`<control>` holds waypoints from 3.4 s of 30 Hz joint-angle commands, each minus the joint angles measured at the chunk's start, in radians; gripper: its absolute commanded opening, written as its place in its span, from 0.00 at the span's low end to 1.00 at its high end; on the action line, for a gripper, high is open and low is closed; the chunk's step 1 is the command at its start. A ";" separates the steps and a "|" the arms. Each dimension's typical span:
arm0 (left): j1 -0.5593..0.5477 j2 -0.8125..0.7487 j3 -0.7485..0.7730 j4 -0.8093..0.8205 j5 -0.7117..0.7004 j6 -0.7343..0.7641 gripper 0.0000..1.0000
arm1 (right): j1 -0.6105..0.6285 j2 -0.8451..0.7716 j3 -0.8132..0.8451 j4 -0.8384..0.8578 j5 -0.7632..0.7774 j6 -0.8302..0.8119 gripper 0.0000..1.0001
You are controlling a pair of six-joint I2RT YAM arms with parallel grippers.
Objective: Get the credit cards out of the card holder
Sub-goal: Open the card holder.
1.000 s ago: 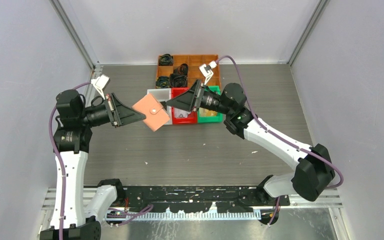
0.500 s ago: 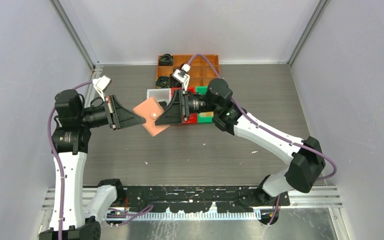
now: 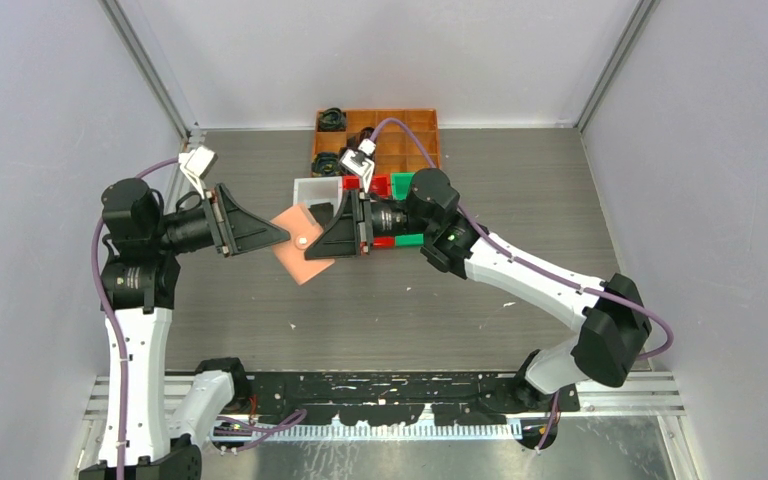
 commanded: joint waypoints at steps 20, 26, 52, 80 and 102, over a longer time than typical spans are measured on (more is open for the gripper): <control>0.001 -0.061 0.042 -0.298 -0.513 0.282 0.00 | 0.312 -0.202 0.098 -0.473 1.194 -0.671 0.62; 0.003 -0.047 0.032 -0.324 -0.465 0.240 0.00 | 0.419 -0.086 0.181 -0.462 1.265 -0.829 0.54; 0.002 -0.024 0.051 -0.316 -0.349 0.151 0.00 | 0.552 0.124 0.280 -0.352 1.539 -1.258 0.28; 0.002 -0.003 0.114 -0.353 -0.291 0.179 0.00 | 0.521 0.101 0.129 -0.026 1.713 -1.596 0.01; 0.002 -0.009 0.138 -0.293 -0.251 0.224 0.00 | 0.048 -0.229 0.072 -0.378 1.010 -0.515 0.82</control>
